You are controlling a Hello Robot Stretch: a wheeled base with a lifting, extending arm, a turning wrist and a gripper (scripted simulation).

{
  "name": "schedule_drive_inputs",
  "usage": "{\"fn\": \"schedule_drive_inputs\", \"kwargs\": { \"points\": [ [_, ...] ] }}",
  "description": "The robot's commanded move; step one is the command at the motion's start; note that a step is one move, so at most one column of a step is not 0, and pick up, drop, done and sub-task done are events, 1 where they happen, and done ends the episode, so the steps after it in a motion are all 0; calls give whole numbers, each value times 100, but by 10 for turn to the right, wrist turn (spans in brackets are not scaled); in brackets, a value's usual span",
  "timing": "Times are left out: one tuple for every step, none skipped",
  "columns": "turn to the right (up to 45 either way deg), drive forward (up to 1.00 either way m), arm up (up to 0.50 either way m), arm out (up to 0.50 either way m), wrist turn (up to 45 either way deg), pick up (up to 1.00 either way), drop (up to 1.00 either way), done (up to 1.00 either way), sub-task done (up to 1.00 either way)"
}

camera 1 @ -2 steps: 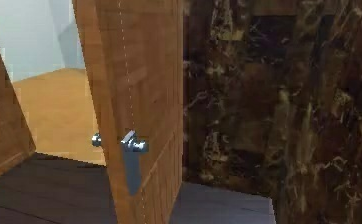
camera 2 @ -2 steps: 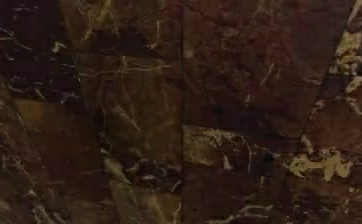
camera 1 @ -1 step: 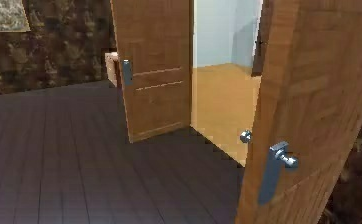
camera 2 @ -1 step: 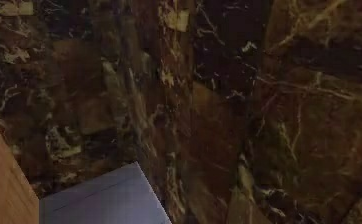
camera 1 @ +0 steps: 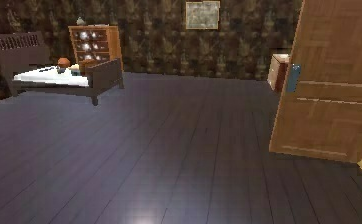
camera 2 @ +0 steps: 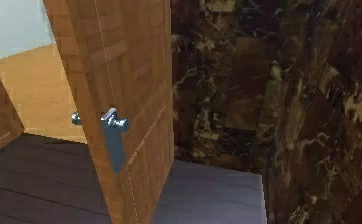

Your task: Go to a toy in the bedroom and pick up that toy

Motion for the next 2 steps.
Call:
{"fn": "schedule_drive_inputs", "kwargs": {
  "points": [
    [-60, 0, 0, 0, 0, 0, 0, 0, 0],
    [0, 20, 0, 0, 0, 0, 0, 0, 0]
  ]
}}
